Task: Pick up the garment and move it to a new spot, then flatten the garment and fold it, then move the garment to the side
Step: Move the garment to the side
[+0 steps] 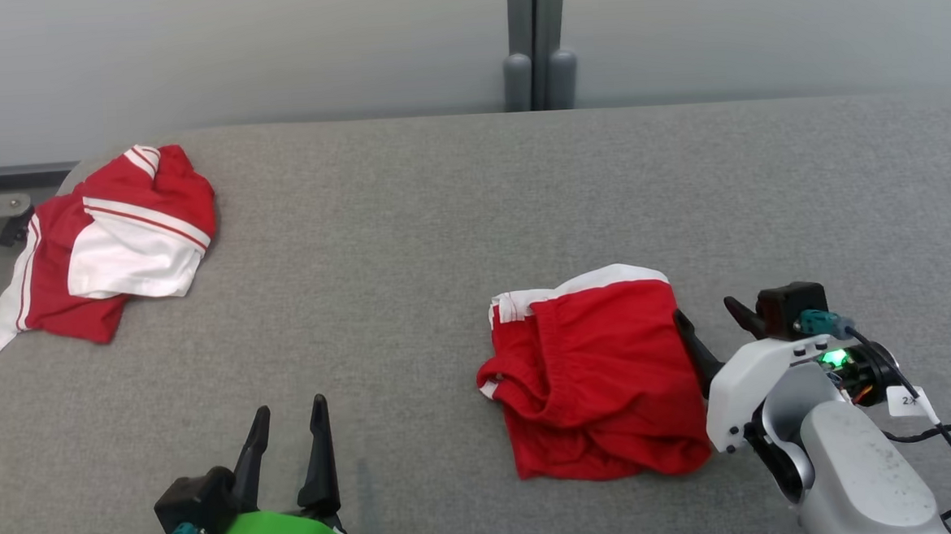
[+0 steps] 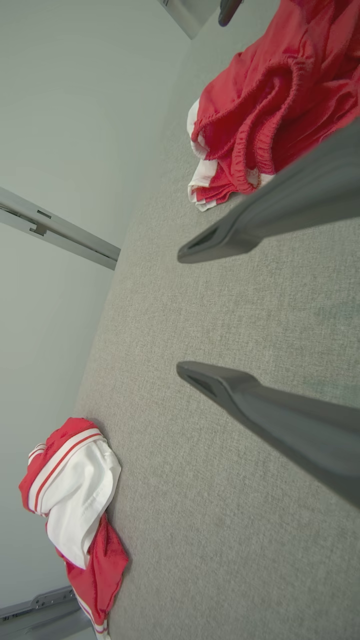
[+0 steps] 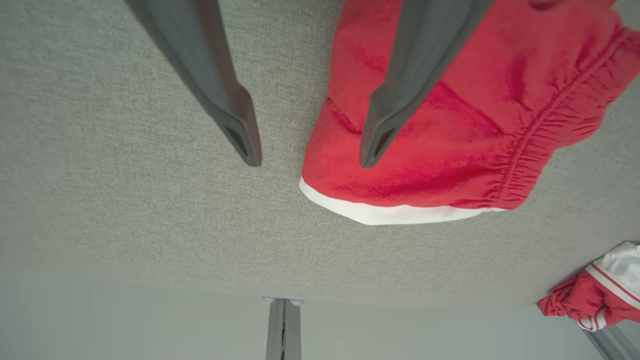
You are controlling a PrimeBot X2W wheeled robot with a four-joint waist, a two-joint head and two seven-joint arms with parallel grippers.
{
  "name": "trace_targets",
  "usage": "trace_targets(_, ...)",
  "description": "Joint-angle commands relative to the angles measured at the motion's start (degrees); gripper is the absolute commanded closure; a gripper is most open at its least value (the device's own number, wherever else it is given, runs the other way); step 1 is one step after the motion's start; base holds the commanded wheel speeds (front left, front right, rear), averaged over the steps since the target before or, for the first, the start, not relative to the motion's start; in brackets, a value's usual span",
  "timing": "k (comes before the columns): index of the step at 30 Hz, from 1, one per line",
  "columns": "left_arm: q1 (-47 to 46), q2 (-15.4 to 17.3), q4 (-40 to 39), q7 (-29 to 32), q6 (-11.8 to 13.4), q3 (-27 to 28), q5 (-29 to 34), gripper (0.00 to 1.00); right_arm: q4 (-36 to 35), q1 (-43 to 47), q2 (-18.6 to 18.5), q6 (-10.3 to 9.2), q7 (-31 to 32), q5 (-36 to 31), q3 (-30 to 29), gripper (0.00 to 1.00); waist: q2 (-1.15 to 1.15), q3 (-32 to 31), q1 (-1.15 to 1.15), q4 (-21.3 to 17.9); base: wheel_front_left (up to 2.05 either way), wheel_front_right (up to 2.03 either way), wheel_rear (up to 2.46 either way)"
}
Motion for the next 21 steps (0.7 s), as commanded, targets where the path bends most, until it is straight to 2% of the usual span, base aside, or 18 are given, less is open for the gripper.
trace_targets(1, -1.2, 0.1, 0.1, 0.0, -0.3, 0.0, 0.2, 0.0, 1.0, -0.8, -0.2, -0.05, 1.2, -0.2, -0.3, 0.0, 0.0, 1.0, 0.0, 1.6, 0.0, 0.0, 0.0)
trace_targets(9, -1.6, 0.1, 0.5, 0.0, -0.4, 0.7, -0.3, 0.0, 6.6, -2.9, -0.2, -0.05, 7.2, -0.8, -1.2, 0.0, 0.0, 3.0, 0.0, 3.8, 0.0, 0.0, 0.0)
trace_targets(14, -1.8, 0.1, 0.3, 0.0, -0.5, 1.3, -0.1, 0.0, 9.5, -3.8, -0.2, -0.04, 10.0, 0.1, 0.9, 0.0, 0.0, 3.9, 0.0, 4.1, 0.0, 0.0, 0.0)
trace_targets(15, -1.8, 0.1, 0.2, 0.0, -0.5, 1.4, -0.2, 0.0, 9.9, -3.8, -0.2, -0.04, 10.3, 0.7, 1.5, 0.1, 0.0, 4.0, 0.0, 4.1, 0.0, 0.0, 0.0)
trace_targets(16, -1.9, 0.1, 0.1, 0.0, -0.5, 1.4, -0.1, 0.0, 10.2, -4.1, -0.1, -0.03, 10.4, 1.2, 2.3, 0.56, 0.0, 4.2, 0.0, 3.9, 0.0, 0.0, 0.0)
trace_targets(17, -2.0, 0.1, 0.1, 0.0, -0.5, 1.4, -0.1, 0.0, 10.4, -4.3, 0.0, -0.03, 10.5, 1.6, 2.9, 0.78, 0.0, 4.4, 0.0, 3.7, 0.0, 0.0, 0.0)
trace_targets(20, -2.2, 0.1, -0.2, 0.0, -0.5, 1.1, 0.1, 0.0, 10.6, -5.5, -0.1, -0.03, 9.5, 2.0, 4.2, 1.0, 0.0, 4.8, 0.0, 2.8, 0.0, 0.0, 0.0)
trace_targets(21, -2.4, 0.1, -0.3, 0.0, -0.5, 1.0, 0.3, 0.0, 10.5, -5.9, -0.2, -0.03, 9.1, 1.8, 4.4, 1.0, 0.0, 4.9, 0.0, 2.4, 0.0, 0.0, 0.0)
